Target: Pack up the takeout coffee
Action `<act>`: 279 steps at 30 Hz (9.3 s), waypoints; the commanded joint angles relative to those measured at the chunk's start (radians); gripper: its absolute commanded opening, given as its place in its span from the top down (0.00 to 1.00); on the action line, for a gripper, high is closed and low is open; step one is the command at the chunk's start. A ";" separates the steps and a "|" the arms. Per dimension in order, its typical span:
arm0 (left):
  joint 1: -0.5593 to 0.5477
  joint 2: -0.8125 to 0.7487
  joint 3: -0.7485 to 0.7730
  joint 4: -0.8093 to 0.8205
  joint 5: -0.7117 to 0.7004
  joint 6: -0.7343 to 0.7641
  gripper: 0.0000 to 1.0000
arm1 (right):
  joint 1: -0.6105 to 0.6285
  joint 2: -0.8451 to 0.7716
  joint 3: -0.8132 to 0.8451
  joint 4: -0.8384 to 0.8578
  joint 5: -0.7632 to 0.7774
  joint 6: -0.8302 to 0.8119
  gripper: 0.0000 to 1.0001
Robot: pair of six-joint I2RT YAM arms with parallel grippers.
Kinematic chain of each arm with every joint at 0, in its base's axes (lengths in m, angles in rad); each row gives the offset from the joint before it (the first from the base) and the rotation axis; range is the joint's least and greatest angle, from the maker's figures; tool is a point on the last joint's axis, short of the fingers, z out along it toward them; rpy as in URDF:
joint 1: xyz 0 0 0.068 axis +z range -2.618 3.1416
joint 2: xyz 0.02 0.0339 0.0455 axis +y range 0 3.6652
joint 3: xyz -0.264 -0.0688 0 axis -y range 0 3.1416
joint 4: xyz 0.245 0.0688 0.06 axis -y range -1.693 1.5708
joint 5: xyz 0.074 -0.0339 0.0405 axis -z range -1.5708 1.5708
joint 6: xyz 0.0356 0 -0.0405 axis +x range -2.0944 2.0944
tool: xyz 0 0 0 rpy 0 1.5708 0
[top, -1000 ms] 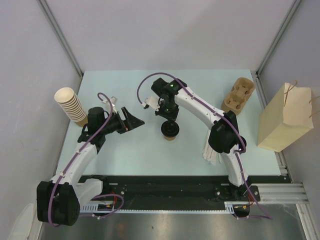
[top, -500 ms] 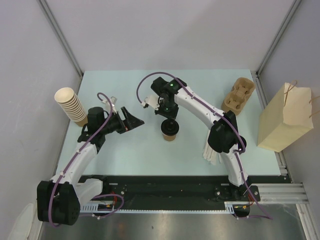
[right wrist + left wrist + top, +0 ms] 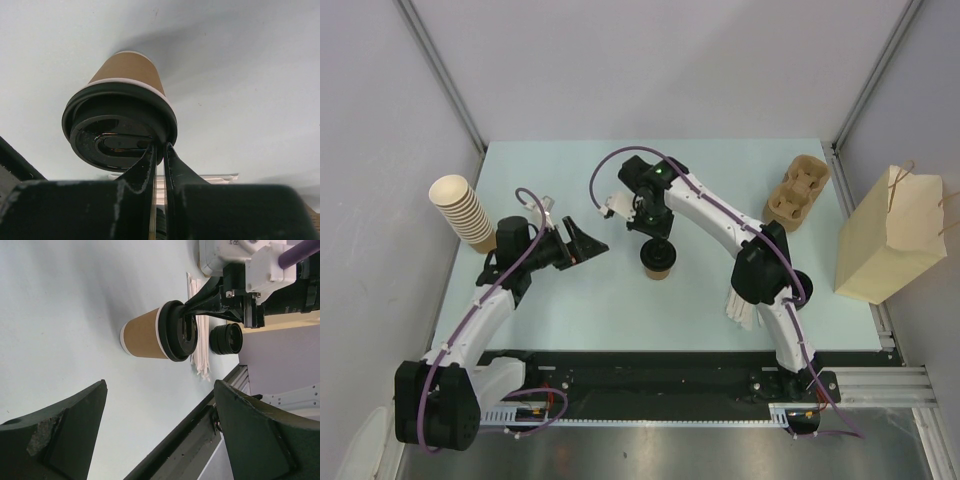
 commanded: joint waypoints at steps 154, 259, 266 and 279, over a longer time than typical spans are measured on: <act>-0.269 0.612 0.248 0.284 0.291 -0.030 0.90 | -0.294 -0.230 -0.823 0.737 -0.963 0.718 0.79; -0.283 0.599 0.292 0.425 0.306 -0.182 0.89 | -0.363 -0.273 -0.858 0.935 -1.161 0.947 0.79; -0.298 0.590 0.263 0.422 0.314 -0.180 0.88 | -0.360 -0.275 -0.859 0.909 -1.155 0.928 0.79; -0.344 0.565 0.185 0.436 0.280 -0.172 0.90 | -0.374 -0.241 -0.858 0.972 -1.127 0.988 0.80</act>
